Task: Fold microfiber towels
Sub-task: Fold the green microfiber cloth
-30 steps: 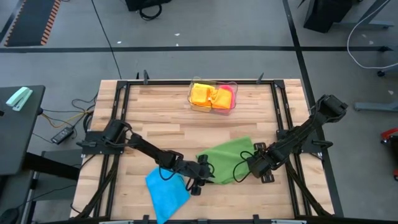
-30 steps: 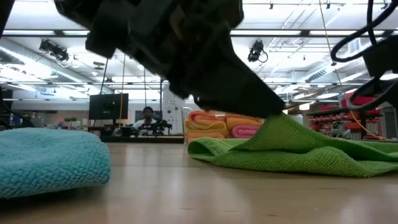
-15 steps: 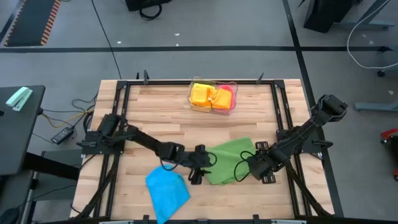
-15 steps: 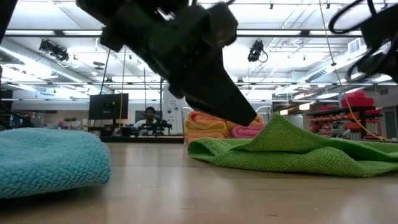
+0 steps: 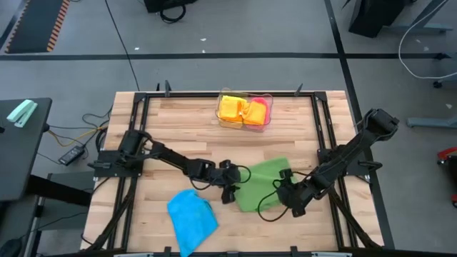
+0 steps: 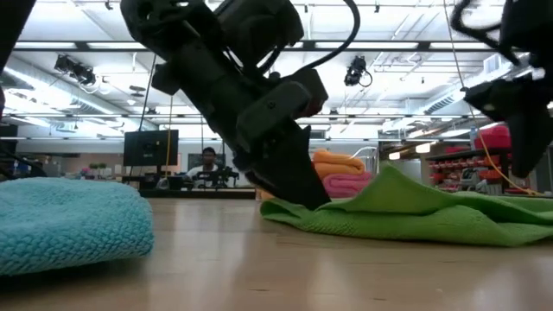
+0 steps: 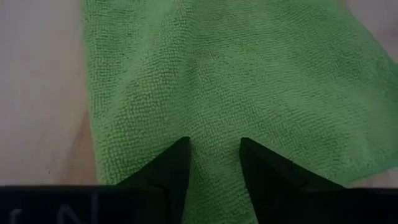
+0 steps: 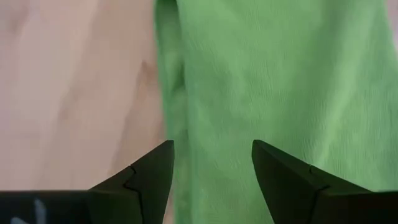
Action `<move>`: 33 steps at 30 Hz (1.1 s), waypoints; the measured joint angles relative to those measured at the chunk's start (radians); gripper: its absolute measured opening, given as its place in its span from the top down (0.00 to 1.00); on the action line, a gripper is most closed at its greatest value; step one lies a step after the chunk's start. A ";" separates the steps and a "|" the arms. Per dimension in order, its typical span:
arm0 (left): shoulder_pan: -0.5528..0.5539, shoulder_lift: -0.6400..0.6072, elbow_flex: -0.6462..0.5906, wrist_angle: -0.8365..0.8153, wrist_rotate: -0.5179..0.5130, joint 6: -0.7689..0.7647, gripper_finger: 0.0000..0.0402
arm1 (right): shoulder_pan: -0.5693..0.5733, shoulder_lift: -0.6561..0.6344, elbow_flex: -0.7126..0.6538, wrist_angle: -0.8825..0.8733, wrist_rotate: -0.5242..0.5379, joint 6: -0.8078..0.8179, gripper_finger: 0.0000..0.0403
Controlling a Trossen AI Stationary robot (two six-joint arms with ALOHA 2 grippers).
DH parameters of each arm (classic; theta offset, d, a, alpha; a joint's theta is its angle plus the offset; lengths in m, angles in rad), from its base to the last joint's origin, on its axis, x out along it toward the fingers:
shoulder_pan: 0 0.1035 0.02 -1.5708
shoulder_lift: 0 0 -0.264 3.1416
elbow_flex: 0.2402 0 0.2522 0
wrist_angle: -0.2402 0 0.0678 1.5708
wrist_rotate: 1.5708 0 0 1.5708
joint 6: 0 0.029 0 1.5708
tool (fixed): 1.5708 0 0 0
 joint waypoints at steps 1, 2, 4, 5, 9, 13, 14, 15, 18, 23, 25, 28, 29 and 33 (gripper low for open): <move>-0.008 0.000 0.000 0.000 0.000 -0.012 0.63 | -0.001 0.000 -0.012 -0.001 0.000 -0.003 0.44; -0.018 0.000 0.000 0.001 0.000 -0.018 0.64 | -0.001 0.000 -0.025 0.000 0.000 -0.001 0.44; -0.040 -0.003 0.000 0.001 0.005 -0.031 0.65 | -0.001 0.000 -0.048 -0.004 0.000 0.010 0.44; -0.052 -0.003 0.000 0.001 0.007 -0.035 0.66 | -0.001 0.000 -0.058 -0.005 -0.001 0.012 0.44; -0.093 -0.004 0.000 0.004 0.008 -0.048 0.67 | -0.001 0.000 -0.076 -0.025 -0.014 0.015 0.44; -0.127 -0.004 -0.002 0.028 0.011 -0.067 0.68 | -0.005 0.000 -0.076 -0.125 0.013 0.012 0.44; -0.135 -0.004 -0.003 0.038 0.013 -0.067 0.68 | -0.009 0.000 -0.076 -0.150 0.027 0.012 0.44; -0.143 -0.004 -0.003 0.053 0.015 -0.066 0.68 | -0.015 0.000 -0.076 -0.174 0.038 0.017 0.44; -0.163 -0.004 -0.003 0.108 0.016 -0.038 0.68 | -0.045 0.000 -0.076 -0.219 0.071 0.043 0.44; -0.189 -0.004 -0.003 0.258 0.011 0.087 0.67 | -0.077 0.000 -0.076 -0.226 0.073 0.020 0.44; -0.195 -0.004 -0.003 0.293 0.011 0.115 0.68 | -0.087 0.000 -0.076 -0.244 0.076 0.010 0.44; -0.198 -0.004 -0.002 0.297 0.012 0.124 0.69 | -0.107 0.000 -0.076 -0.282 0.083 0.008 0.44; -0.196 -0.004 -0.003 0.296 0.012 0.124 0.70 | -0.118 0.000 -0.076 -0.293 0.083 0.008 0.44; -0.180 -0.004 -0.003 0.296 0.008 0.126 0.69 | -0.189 0.000 -0.076 -0.302 0.097 0.035 0.44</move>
